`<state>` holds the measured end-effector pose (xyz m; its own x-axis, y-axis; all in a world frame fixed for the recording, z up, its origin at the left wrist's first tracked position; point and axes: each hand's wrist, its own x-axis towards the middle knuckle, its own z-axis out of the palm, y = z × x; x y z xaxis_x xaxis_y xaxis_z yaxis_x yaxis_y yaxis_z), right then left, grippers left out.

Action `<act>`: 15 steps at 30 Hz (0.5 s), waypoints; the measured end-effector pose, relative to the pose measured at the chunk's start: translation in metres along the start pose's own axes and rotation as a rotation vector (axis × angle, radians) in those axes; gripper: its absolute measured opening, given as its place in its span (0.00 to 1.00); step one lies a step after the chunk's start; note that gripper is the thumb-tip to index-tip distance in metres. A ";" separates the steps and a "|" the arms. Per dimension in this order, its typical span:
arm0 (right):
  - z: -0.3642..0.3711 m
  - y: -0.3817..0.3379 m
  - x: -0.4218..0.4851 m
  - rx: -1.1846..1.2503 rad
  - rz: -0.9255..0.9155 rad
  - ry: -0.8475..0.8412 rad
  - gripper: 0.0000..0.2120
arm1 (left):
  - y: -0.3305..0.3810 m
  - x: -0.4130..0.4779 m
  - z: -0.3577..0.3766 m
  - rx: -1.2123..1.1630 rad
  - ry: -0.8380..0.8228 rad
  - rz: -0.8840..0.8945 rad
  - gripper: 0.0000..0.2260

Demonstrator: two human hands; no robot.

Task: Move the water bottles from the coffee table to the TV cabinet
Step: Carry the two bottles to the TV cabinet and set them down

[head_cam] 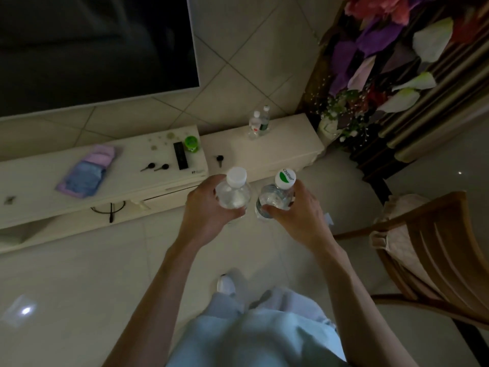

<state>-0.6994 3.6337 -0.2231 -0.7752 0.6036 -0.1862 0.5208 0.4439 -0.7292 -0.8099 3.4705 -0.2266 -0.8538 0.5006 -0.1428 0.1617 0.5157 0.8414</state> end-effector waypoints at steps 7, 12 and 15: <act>0.007 0.003 0.053 -0.029 0.027 -0.050 0.29 | -0.007 0.049 0.007 -0.017 -0.041 -0.059 0.31; 0.004 0.008 0.103 -0.023 0.047 -0.087 0.31 | -0.004 0.089 0.019 -0.021 -0.077 -0.092 0.31; -0.002 0.010 0.142 -0.007 0.054 -0.106 0.30 | 0.004 0.124 0.029 -0.015 -0.072 -0.106 0.30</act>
<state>-0.8038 3.7257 -0.2555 -0.7789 0.5539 -0.2941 0.5652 0.4169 -0.7119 -0.9008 3.5552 -0.2560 -0.8277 0.4928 -0.2682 0.0646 0.5586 0.8269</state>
